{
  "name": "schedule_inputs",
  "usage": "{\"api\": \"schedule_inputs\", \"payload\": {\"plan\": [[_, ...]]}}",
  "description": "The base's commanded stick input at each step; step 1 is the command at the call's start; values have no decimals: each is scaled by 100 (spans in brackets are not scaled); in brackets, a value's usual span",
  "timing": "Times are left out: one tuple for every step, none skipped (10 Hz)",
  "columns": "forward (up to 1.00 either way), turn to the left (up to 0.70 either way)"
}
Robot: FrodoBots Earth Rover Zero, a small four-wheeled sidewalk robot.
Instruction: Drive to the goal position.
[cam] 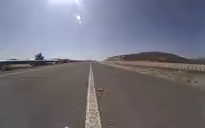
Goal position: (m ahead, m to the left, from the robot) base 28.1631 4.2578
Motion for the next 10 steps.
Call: {"api": "schedule_inputs", "payload": {"plan": [[100,0],[100,0],[100,0],[100,0],[100,0],[100,0],[100,0],[100,0],[100,0],[100,0]]}}
